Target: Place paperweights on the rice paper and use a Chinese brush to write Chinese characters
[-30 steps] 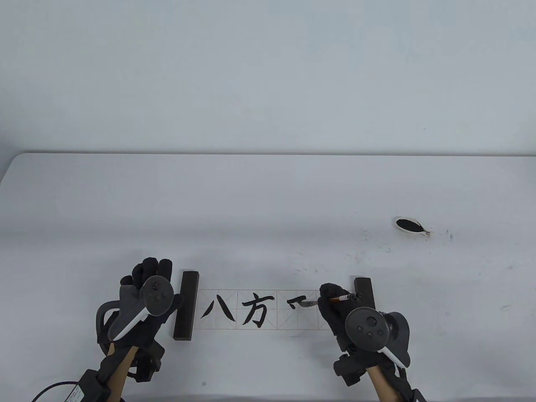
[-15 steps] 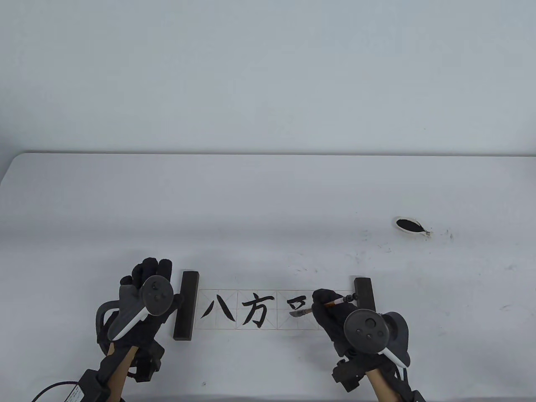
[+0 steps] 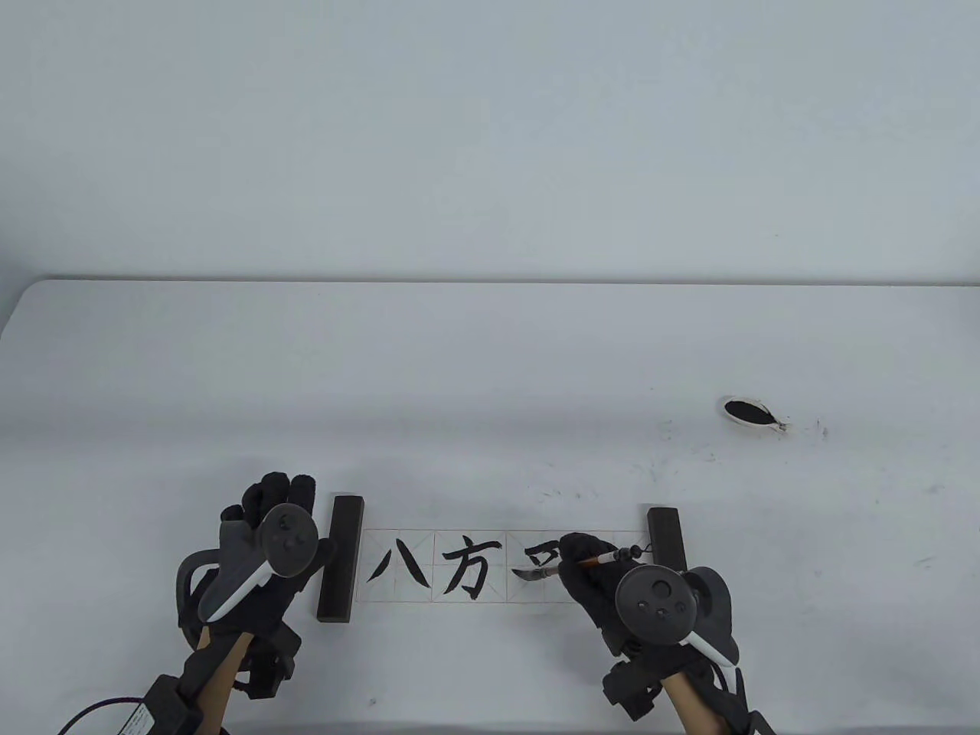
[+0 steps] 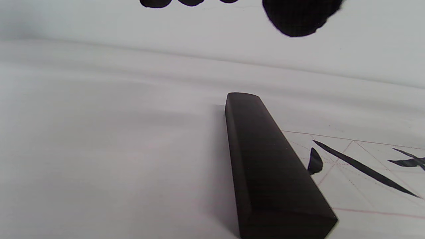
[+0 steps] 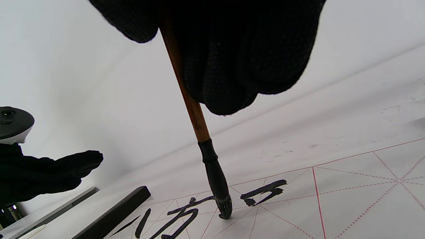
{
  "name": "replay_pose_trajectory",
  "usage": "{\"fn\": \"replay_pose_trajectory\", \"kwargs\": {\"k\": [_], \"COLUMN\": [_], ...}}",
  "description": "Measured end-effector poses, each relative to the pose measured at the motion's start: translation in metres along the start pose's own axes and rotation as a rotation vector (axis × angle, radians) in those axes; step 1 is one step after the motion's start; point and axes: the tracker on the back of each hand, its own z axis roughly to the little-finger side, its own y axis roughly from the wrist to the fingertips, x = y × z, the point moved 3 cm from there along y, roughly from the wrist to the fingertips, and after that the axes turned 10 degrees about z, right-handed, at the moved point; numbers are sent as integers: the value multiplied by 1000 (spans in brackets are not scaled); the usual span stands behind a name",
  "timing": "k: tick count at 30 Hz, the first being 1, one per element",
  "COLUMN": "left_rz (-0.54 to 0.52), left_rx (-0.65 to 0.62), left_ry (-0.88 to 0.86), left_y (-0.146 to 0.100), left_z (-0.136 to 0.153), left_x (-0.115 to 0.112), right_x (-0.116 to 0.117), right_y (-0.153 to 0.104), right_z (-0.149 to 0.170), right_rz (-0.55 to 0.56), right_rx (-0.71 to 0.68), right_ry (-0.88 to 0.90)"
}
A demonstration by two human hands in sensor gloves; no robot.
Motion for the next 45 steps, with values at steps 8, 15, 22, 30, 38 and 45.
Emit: {"fn": "replay_pose_trajectory", "kwargs": {"k": [8, 15, 22, 30, 38, 45], "left_rz": [-1, 6, 8, 6, 6, 8], "left_rx": [0, 5, 5, 5, 5, 5], "left_ry": [0, -3, -2, -1, -1, 0], "left_y": [0, -1, 0, 0, 1, 0], "left_z": [0, 0, -1, -1, -1, -1], "left_x": [0, 0, 0, 0, 0, 0], "right_x": [-21, -24, -9, -2, -1, -8], "right_y": [-2, -5, -2, 0, 0, -2], "right_z": [5, 2, 2, 1, -1, -5], "right_rz": [108, 185, 174, 148, 121, 89], "right_rx": [70, 42, 22, 17, 18, 4], "right_ry": [-187, -124, -129, -128, -144, -112]}}
